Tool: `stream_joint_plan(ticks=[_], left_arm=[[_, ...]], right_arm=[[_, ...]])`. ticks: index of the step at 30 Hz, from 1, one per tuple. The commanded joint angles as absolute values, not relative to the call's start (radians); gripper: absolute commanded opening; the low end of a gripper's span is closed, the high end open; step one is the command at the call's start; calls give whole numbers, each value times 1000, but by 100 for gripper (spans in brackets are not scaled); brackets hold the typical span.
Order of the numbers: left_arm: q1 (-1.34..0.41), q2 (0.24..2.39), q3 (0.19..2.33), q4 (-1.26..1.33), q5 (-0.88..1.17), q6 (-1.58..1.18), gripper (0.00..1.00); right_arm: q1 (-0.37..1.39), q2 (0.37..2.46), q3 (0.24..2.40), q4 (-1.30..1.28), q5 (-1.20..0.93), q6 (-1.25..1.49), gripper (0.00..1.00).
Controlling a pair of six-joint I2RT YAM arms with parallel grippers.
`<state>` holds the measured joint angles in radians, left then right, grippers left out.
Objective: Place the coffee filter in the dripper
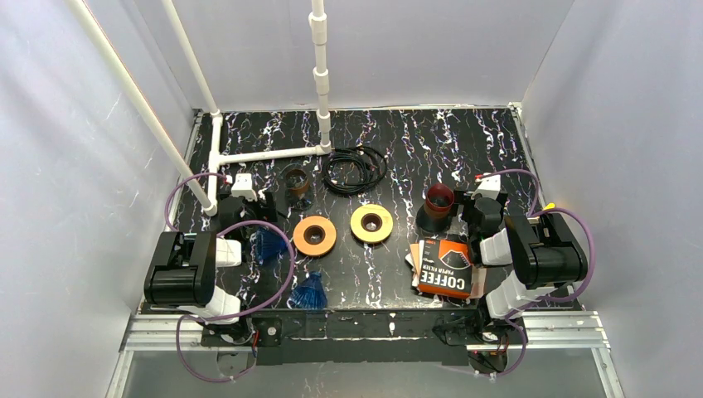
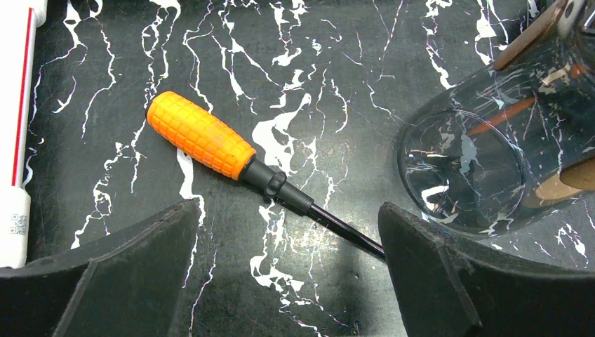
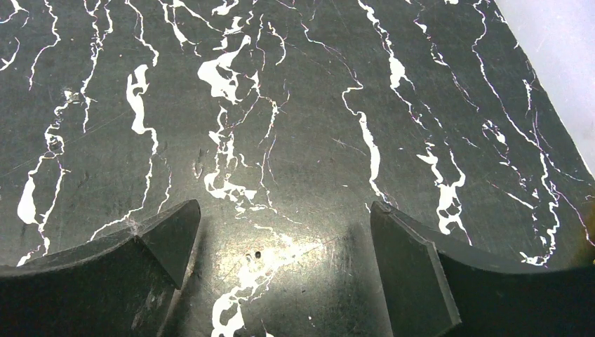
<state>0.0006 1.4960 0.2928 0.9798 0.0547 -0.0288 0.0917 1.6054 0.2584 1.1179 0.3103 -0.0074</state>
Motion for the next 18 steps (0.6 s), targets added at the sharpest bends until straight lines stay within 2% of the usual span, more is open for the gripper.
stream_joint_plan(ticks=[1, 13, 16, 18], left_arm=[[-2, 1482, 308, 986, 57, -17, 99], [-2, 1480, 307, 986, 38, -23, 99], [-2, 1378, 309, 915, -105, -74, 99], [-2, 1251, 332, 757, -238, -125, 99]], right_arm=[[87, 1606, 271, 1170, 310, -15, 100], [87, 1611, 286, 1147, 244, -43, 100], [88, 1596, 297, 1142, 251, -42, 100], [89, 1516, 363, 963, 271, -34, 100]])
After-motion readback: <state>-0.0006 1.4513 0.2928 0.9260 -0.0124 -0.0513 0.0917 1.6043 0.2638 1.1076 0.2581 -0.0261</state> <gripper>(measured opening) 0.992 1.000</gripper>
